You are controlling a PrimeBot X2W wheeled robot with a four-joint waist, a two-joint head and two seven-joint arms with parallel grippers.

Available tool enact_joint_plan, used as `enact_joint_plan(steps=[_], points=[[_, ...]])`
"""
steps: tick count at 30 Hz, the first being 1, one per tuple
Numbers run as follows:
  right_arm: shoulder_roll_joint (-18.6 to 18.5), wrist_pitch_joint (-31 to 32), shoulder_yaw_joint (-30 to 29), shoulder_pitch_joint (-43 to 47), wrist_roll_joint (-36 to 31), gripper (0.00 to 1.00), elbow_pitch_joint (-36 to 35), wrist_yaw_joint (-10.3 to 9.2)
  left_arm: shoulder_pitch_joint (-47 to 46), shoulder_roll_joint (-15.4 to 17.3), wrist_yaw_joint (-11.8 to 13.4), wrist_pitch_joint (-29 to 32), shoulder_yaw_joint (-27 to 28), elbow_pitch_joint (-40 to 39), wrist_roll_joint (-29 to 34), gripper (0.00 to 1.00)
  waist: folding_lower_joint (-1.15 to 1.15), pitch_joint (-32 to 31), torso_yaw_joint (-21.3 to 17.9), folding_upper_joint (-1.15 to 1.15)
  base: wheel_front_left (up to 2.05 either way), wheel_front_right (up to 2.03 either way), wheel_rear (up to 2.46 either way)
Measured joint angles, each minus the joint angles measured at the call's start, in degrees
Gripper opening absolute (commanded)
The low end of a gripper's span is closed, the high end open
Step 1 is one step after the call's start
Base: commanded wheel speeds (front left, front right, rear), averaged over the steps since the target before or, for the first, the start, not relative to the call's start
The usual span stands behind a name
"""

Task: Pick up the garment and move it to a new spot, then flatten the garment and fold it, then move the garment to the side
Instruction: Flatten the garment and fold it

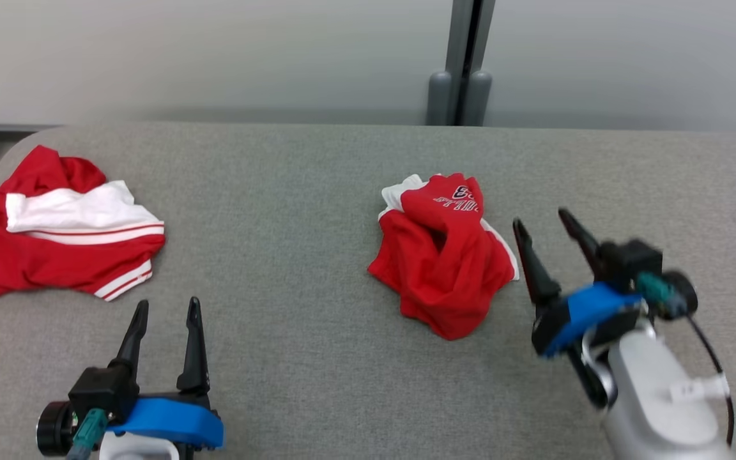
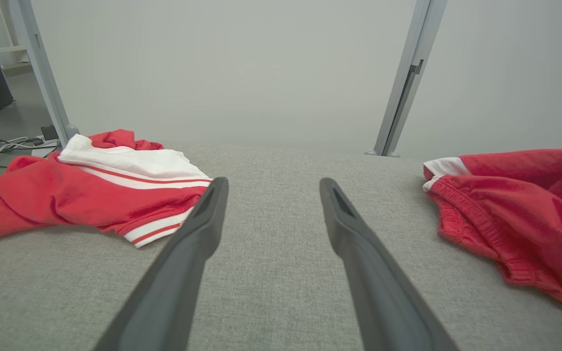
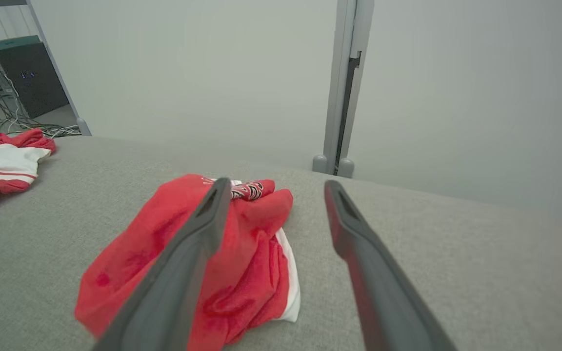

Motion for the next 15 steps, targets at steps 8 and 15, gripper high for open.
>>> enact_joint_plan(steps=[8, 15], points=[[-2.55, 4.66, 1.74, -16.66, -0.29, 1.00, 13.18, 0.00, -3.60, -0.10, -0.09, 0.00, -1.48, 0.12, -0.80, 1.00, 0.01, 4.69, 3.05, 0.00, 0.00, 0.00, 0.00], [-4.24, 7.72, 2.00, -23.37, -0.88, 1.00, 29.71, -0.01, -5.74, -0.22, -0.09, 0.00, -2.58, 0.51, -1.65, 1.00, 0.01, 7.97, 6.56, 0.01, 0.00, 0.00, 0.00]])
